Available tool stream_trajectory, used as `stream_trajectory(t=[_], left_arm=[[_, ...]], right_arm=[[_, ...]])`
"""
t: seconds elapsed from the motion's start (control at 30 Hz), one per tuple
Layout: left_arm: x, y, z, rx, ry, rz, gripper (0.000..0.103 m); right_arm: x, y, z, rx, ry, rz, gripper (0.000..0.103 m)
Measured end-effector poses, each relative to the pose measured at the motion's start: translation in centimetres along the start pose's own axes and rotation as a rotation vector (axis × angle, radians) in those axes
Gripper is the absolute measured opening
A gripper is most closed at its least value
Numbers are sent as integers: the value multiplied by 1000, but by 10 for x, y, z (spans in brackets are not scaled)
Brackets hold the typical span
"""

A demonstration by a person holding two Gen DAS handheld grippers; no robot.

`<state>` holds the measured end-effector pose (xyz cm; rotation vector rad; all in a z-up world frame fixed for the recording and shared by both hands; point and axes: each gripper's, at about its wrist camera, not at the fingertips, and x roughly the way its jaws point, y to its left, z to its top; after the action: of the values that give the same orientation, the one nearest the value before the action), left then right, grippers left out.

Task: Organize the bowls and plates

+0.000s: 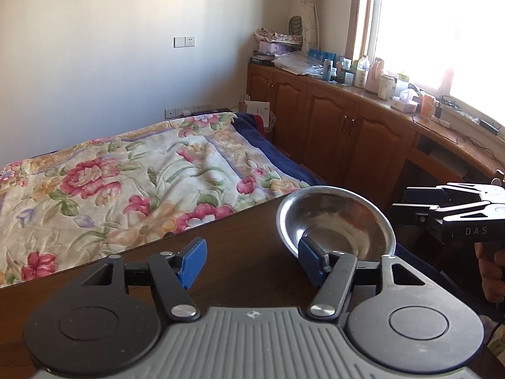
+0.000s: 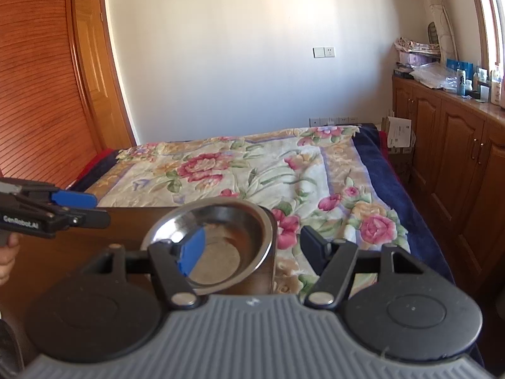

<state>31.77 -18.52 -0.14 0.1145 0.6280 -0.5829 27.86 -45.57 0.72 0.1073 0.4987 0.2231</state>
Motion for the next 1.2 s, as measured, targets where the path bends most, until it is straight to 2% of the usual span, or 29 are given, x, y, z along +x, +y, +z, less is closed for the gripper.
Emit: stream_trajectory(t=[0.5,0.6,0.83,0.97,1.07,1.13,1.2], left_arm=[[28,-15,6,15,31,-59,62],[37,-17,7,19,48,-62,58],[46,-21,6,19,73,-75,57],[53,-23,5,17,94,-76,41],[56,-23,4,9,107,-86,34],[57,-23,4,11,116,-88,32],[56,-24,4,16,121,-91,32]], right_arm=[[15,-4,-2,53,29,37,67],[20,-5,-3,68,43,46,67],[27,-3,-5,66,64,50,55],[27,-1,-6,64,69,48,47],[28,-1,-7,74,76,47,40],[29,-3,-7,83,81,49,32],[30,-4,-8,91,84,49,32]])
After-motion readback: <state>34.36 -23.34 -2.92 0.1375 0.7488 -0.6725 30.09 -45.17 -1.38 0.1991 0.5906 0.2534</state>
